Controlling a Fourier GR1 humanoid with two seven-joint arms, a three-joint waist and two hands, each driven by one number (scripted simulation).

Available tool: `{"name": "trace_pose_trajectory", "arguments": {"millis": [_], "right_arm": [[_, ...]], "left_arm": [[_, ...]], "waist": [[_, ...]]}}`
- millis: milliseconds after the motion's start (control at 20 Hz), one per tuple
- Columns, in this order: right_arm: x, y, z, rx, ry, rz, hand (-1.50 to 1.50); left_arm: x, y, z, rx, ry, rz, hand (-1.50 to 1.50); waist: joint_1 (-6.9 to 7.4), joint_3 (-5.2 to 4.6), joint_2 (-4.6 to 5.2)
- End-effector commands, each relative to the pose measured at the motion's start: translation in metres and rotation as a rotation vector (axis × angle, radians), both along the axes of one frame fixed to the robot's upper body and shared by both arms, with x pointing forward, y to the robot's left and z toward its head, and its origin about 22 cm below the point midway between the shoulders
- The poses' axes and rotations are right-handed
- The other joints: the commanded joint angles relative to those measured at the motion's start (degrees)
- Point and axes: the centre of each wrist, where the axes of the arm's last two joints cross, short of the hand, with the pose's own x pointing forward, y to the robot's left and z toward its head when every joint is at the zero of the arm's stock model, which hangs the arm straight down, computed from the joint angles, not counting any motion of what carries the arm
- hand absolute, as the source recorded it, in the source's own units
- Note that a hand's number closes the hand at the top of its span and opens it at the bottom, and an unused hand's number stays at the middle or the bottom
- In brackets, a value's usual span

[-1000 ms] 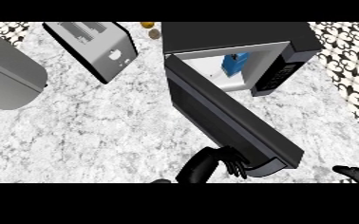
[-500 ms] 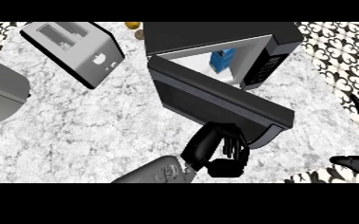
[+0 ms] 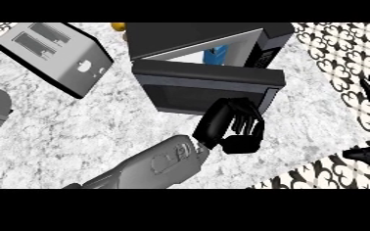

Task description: Pick up the milk, place it into the microwave and close the microwave

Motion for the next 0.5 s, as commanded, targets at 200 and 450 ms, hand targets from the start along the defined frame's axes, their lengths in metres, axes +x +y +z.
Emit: {"name": "trace_pose_trajectory", "arguments": {"millis": [200,450], "right_arm": [[0.023,0.013,0.024,0.051,-0.083,0.146,-1.5],[0.031,0.016,0.039,0.055,-0.095,0.192,-1.5]], "left_arm": [[0.03,-0.009,0.032,-0.012,-0.06,0.054,1.5],[0.045,-0.011,0.046,-0.027,-0.066,0.101,1.5]], "waist": [[-2.93,0.32,1.31],[-4.7,0.32,1.84]]}}
